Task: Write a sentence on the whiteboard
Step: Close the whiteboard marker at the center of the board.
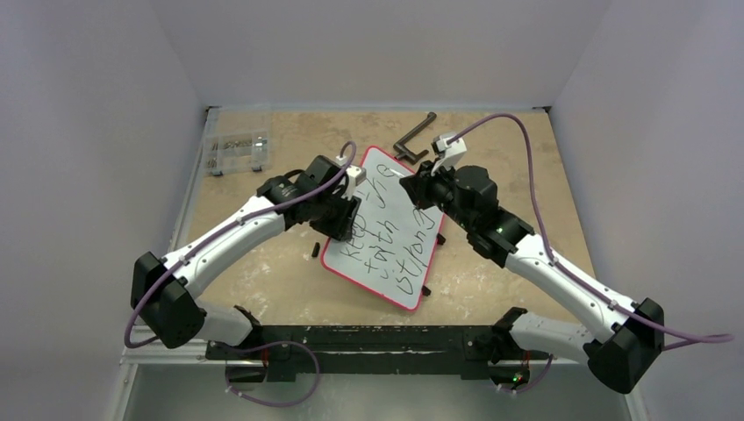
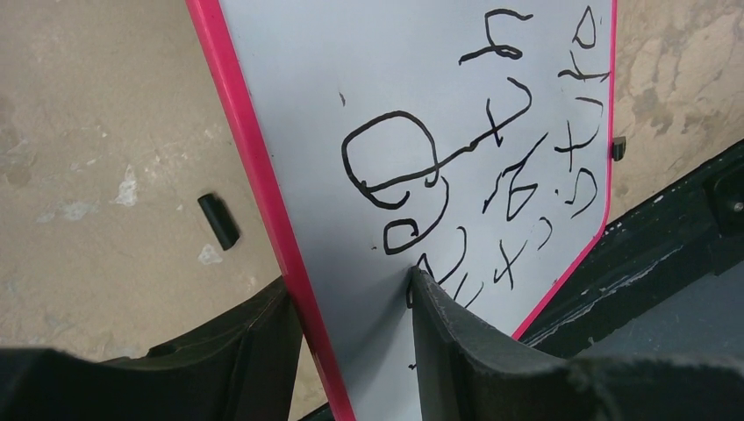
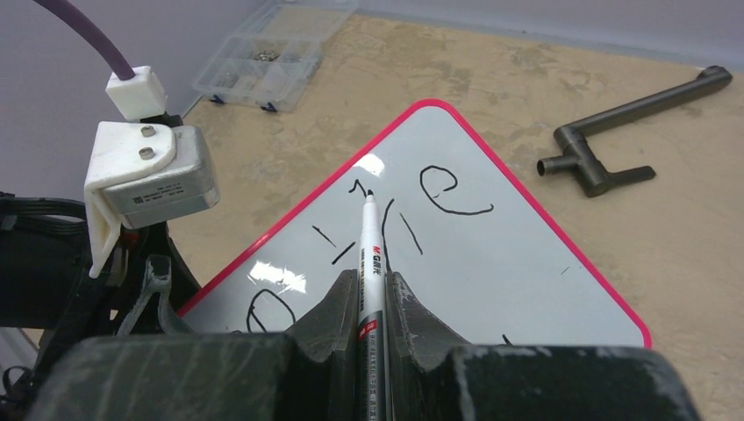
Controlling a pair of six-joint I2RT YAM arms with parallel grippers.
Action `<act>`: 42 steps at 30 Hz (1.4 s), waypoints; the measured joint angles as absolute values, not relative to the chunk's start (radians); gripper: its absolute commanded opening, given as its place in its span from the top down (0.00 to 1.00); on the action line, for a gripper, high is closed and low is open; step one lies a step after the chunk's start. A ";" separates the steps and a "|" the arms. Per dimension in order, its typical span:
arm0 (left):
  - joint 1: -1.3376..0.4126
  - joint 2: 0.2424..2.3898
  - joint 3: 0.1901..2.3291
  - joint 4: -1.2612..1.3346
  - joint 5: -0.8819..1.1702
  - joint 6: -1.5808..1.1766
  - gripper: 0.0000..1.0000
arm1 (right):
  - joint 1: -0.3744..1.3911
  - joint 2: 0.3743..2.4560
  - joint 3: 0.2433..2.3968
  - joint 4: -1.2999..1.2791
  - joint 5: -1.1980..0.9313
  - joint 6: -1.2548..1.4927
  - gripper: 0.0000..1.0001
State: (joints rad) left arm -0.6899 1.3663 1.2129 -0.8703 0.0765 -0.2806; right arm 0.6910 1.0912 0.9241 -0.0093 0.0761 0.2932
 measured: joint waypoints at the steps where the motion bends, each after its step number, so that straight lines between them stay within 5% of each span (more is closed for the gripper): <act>1: -0.699 1.382 1.224 -0.865 0.079 -0.282 0.55 | 0.689 1.085 0.924 -0.018 0.090 0.289 1.00; 10: -0.741 1.421 1.250 -0.831 0.083 -0.295 0.34 | 0.666 1.027 0.925 -0.095 0.173 0.259 1.00; 19: -0.742 1.338 1.251 -0.870 0.027 -0.292 0.28 | 0.665 1.027 0.925 -0.101 0.166 0.260 1.00; 32: -0.575 0.979 1.135 -0.938 -0.115 -0.330 0.43 | 0.665 1.027 0.930 -0.105 0.133 0.262 1.00; 42: -0.537 1.036 0.900 -0.872 -0.183 -0.409 0.50 | 0.665 0.993 0.939 -0.105 0.032 0.279 1.00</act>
